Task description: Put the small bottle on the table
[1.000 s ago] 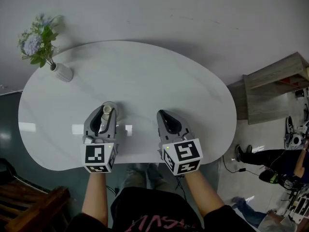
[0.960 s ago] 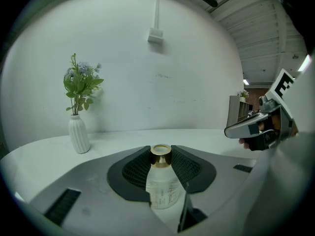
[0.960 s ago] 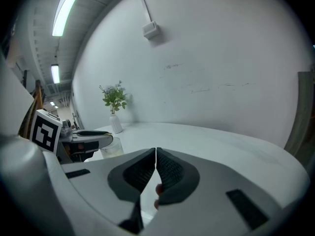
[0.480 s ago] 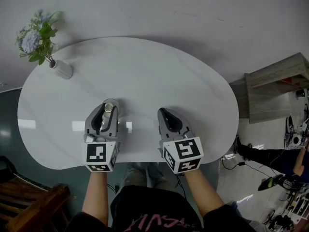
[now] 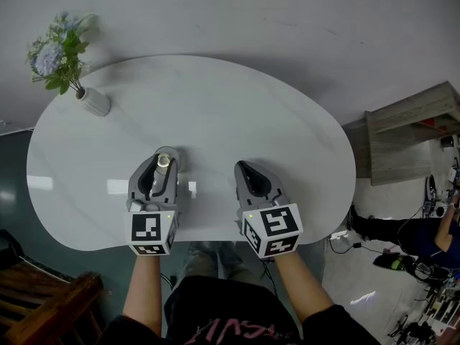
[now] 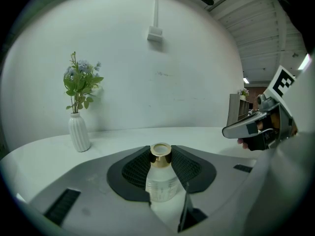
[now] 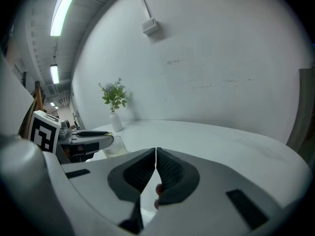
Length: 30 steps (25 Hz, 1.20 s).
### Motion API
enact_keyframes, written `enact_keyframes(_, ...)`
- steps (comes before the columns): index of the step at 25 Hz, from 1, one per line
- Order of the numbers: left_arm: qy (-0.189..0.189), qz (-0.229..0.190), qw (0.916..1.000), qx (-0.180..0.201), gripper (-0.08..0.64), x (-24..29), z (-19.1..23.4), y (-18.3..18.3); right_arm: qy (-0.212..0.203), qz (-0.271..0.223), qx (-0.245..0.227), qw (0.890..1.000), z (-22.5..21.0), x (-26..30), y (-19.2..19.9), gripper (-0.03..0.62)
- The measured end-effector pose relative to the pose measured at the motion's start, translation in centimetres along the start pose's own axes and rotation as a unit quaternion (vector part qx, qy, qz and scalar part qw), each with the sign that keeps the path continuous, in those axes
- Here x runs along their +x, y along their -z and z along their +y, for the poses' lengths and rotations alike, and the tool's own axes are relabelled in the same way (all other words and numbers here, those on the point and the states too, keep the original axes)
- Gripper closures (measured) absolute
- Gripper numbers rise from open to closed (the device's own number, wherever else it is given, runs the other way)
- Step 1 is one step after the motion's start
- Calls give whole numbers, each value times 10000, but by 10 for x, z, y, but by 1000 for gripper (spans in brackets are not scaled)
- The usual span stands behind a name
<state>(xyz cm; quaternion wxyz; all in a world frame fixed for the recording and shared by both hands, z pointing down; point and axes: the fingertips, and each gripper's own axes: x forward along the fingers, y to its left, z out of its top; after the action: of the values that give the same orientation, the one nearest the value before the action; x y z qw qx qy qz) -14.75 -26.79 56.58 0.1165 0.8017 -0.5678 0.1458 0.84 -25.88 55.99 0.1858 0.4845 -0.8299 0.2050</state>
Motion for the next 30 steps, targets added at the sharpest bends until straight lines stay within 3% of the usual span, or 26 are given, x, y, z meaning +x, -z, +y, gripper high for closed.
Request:
enact_keyframes(18,45,49,9999,89,428,-6,-1,0,32,-80,0,10000,4,-9,-3,525)
enact_keyframes(30,-129,-117,9998,104,428,-27,-2,-18,-28,-312,-35,9995,12,-25,-16,525)
